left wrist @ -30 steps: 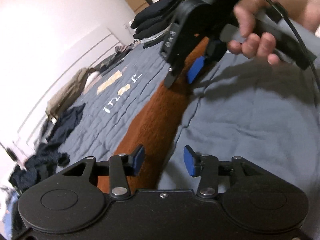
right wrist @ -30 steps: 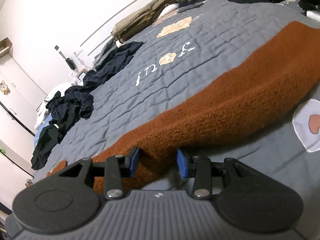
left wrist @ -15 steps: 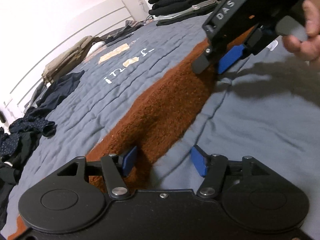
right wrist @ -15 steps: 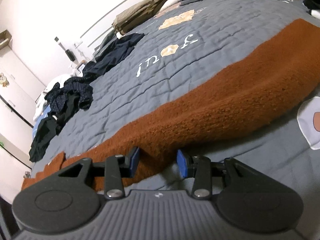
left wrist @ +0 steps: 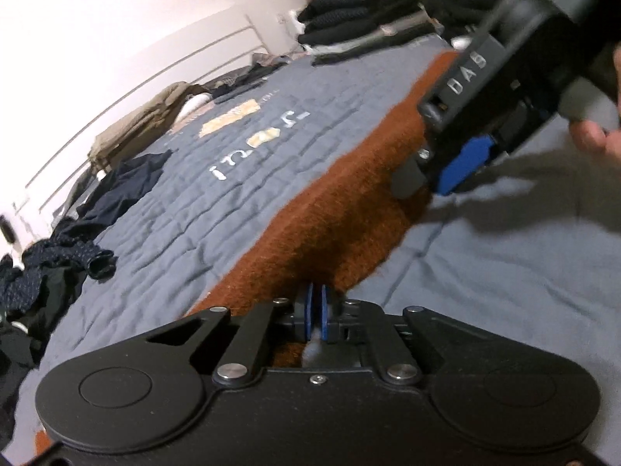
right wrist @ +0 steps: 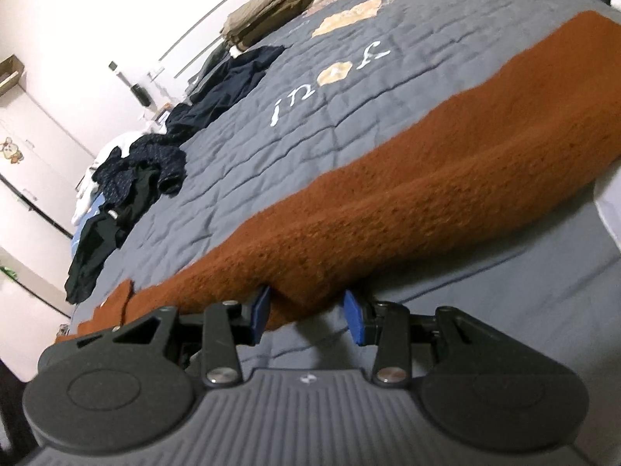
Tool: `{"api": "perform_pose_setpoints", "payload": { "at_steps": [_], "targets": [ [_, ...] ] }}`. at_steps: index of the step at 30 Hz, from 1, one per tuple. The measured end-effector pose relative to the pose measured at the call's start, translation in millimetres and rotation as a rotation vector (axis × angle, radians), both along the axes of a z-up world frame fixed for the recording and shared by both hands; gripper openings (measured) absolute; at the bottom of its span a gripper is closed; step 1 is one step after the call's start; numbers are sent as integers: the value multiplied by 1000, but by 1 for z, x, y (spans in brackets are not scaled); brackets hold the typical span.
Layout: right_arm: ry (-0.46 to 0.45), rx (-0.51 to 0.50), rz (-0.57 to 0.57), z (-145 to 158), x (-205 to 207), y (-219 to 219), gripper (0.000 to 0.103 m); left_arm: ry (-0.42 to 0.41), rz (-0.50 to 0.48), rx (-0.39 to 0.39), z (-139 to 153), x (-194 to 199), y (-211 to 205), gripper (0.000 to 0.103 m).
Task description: Fold clothes
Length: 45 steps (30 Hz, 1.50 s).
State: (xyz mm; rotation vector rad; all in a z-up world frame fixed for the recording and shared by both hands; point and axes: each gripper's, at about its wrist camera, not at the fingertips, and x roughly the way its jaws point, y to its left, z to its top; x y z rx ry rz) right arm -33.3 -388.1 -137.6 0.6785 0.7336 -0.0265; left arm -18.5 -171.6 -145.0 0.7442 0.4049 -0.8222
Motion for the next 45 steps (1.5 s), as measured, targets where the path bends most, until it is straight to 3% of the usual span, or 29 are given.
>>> {"api": "perform_pose_setpoints", "payload": {
  "at_steps": [3, 9, 15, 20, 32, 34, 35, 38, 43, 45],
  "targets": [
    [-2, 0, -2, 1, -1, 1, 41, -60, -32, 59, -11, -8, -7, 6],
    [-9, 2, -3, 2, -2, 1, 41, -63, -15, 44, -10, -4, -17, 10],
    [-29, -2, -53, 2, -4, -10, 41, -93, -49, 48, -9, -12, -17, 28],
    [-23, 24, -99, -4, -1, -21, 41, -92, -87, -7, 2, -19, -17, 44],
    [-4, -14, -113, -4, 8, -17, 41, -2, 6, -17, -12, 9, -26, 48],
    [-1, -7, -112, -4, 8, -18, 41, -9, 6, -20, -12, 11, -28, 43],
    [0, -4, -113, -4, 7, -18, 41, 2, 9, -30, -11, 13, -27, 29],
    [2, 11, -117, -1, 6, -20, 41, 71, 32, -92, 0, 20, -18, 6],
    [-13, 91, -134, 3, 0, -26, 41, 237, 44, -234, 28, 25, -2, 5],
    [-12, 171, -137, 1, -5, -29, 41, 293, 34, -278, 38, 18, 4, 5]
  ]
}}
